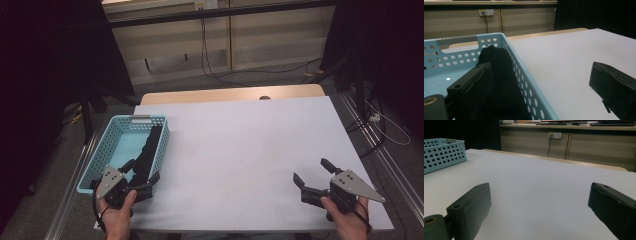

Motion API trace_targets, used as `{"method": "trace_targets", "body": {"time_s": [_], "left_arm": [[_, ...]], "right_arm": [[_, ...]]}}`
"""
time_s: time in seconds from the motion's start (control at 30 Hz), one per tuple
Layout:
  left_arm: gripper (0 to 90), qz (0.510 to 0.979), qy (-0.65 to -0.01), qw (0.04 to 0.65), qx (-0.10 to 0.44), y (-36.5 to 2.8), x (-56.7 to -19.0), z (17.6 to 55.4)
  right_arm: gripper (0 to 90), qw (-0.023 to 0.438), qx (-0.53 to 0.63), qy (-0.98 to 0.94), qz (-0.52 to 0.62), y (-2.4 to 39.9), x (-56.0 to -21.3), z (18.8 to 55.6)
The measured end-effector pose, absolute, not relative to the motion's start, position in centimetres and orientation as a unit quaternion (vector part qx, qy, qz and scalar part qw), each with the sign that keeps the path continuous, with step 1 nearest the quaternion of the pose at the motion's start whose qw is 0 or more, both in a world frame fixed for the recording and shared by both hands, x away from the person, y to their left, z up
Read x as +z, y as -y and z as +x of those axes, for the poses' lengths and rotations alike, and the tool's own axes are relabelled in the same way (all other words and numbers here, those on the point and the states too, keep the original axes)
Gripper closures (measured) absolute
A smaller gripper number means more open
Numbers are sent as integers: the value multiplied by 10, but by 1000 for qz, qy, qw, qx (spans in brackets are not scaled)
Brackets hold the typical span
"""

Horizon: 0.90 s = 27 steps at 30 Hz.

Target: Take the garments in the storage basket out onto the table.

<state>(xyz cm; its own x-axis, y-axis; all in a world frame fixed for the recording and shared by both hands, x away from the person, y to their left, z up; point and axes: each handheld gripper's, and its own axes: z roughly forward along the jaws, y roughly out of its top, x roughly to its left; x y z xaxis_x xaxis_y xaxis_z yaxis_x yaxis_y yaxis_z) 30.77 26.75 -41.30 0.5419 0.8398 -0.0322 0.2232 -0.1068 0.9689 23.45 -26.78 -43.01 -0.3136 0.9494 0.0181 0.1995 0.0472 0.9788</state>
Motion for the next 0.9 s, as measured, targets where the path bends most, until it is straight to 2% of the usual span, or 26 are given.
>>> {"method": "trace_targets", "body": {"time_s": [0.3, 0.47, 0.53, 0.9], "left_arm": [[42, 688, -395, 542, 278, -272, -413, 309], [42, 710, -400, 512, 270, -280, -405, 314], [42, 703, -412, 505, 285, -285, -402, 316], [57, 719, -444, 471, 252, -291, -393, 335]], "right_arm": [[32, 354, 516, -633, 457, 266, -431, 237], [28, 352, 516, -636, 454, 266, -431, 238], [24, 351, 516, -636, 454, 266, -431, 238], [22, 350, 516, -639, 450, 265, -431, 240]]}}
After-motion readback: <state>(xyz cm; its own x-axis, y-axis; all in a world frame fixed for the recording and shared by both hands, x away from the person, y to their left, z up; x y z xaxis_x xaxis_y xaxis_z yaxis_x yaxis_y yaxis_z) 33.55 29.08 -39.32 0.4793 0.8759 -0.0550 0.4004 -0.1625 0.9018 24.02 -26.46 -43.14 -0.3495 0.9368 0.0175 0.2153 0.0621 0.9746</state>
